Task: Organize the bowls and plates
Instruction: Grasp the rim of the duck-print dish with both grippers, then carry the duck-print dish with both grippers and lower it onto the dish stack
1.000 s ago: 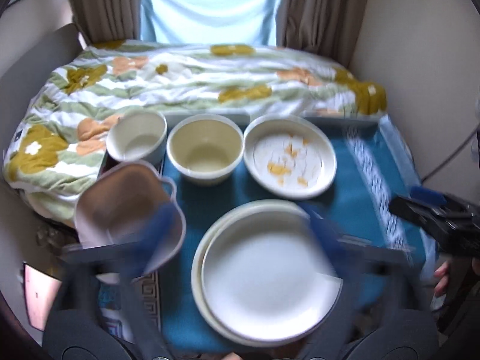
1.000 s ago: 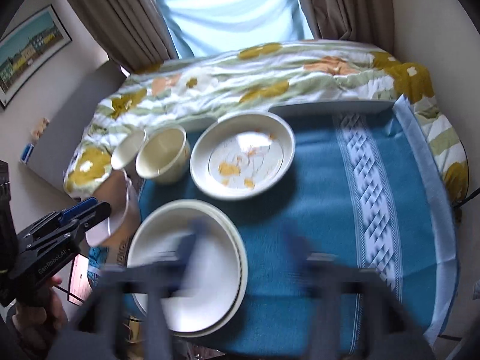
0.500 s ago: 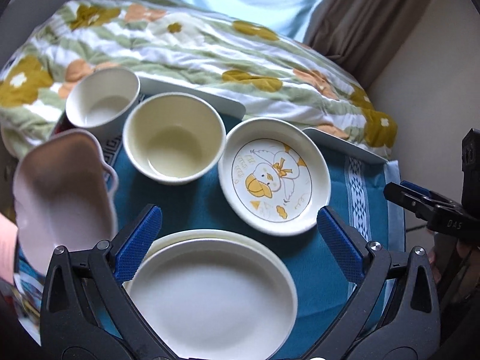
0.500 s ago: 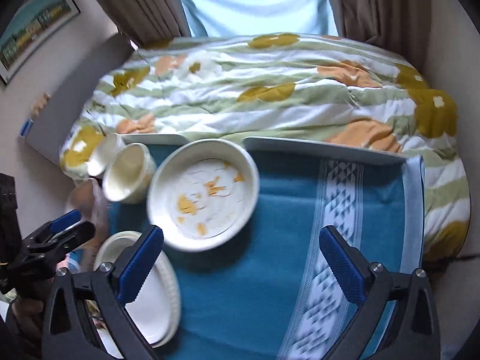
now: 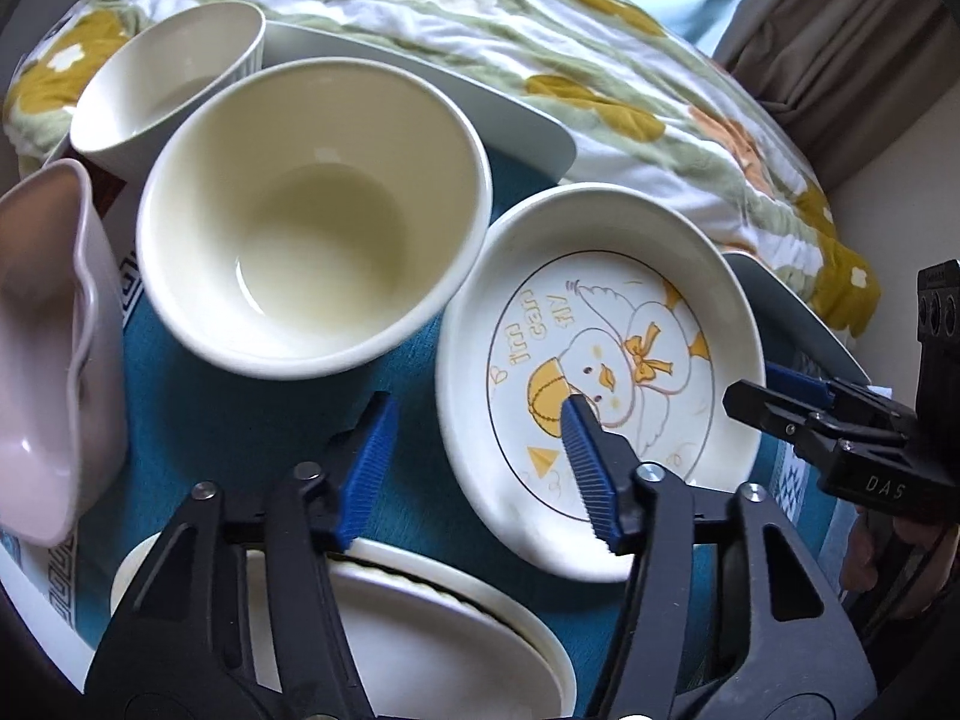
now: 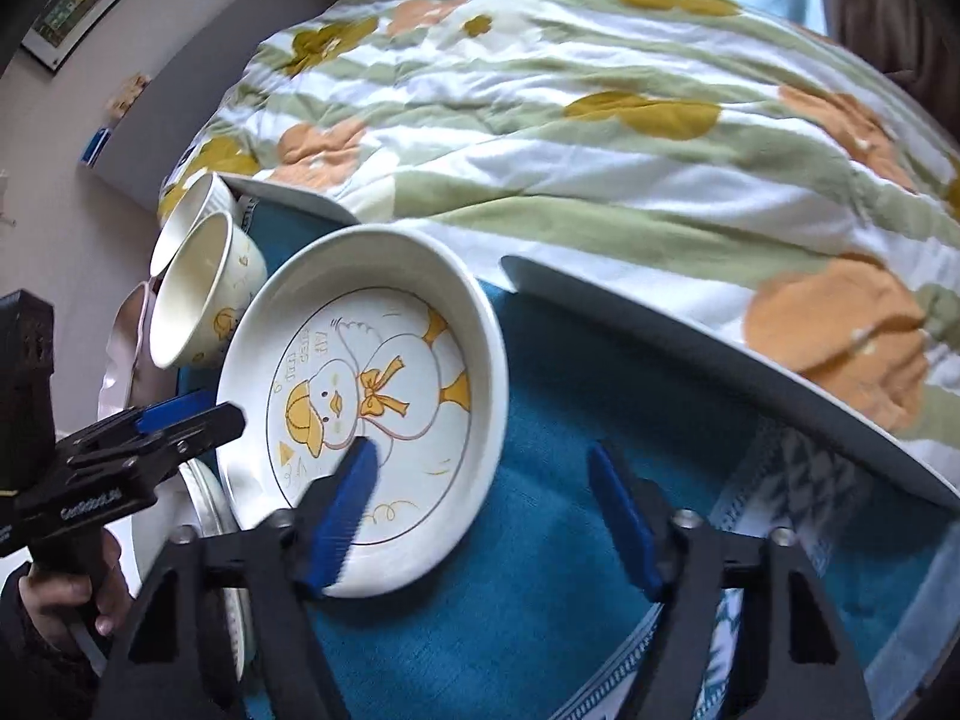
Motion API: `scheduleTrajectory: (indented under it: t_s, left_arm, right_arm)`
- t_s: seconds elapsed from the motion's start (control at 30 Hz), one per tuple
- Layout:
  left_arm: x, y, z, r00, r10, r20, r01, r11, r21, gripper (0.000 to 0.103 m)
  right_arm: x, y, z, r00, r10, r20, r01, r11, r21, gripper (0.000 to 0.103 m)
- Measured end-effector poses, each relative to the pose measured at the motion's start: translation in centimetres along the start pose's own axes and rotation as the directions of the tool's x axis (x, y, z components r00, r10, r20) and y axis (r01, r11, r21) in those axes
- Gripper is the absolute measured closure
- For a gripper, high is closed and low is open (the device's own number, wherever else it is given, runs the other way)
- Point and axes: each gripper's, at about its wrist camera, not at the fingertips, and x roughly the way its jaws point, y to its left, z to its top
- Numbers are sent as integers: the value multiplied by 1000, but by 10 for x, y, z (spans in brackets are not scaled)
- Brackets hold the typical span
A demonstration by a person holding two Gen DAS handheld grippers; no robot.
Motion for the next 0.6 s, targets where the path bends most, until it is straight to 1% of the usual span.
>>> scheduleTrajectory:
  t_s: [0.03,0.07,0.13,0.2,0.23,0.27,0.33,0.37,0.47,0.6]
  left_arm:
    - [3,0,0,1000,6,-2,-6,1000,-3,57]
    - [4,0,1,1000,9,-3,-9,1000,-4,65]
    - [8,0,2,1000,7,-14,-7,1000,-6,70]
    - [10,1,3,1000,6,-20,-6,1000,-6,77]
    - [12,1,4,1000,8,-25,-8,1000,-5,83]
    - [15,1,4,999,20,-26,-20,1000,-2,87]
    - [15,2,3,999,31,-15,-31,1000,2,88]
    - [15,2,3,999,33,-16,-33,999,2,88]
    - [15,-2,3,998,54,-16,-54,998,15,88]
    - [12,-4,4,998,56,-10,-55,998,23,88]
  right_arm:
    - [2,0,0,1000,8,-4,-8,1000,-2,52]
    - [5,0,0,1000,20,-7,-20,1000,-2,54]
    - [8,-1,0,999,32,-9,-32,999,7,69]
    - [9,-2,-1,999,37,-5,-37,999,11,72]
    - [9,-2,-2,999,33,-3,-33,999,11,75]
    - [10,-1,-3,1000,31,-1,-31,999,10,78]
    - [11,-2,-3,1000,16,1,-16,1000,11,89]
    - [11,-3,-3,1000,8,6,-8,1000,12,90]
    - [12,-5,-3,1000,18,13,-18,1000,19,91]
    - [11,-5,-1,1000,13,18,-13,1000,13,91]
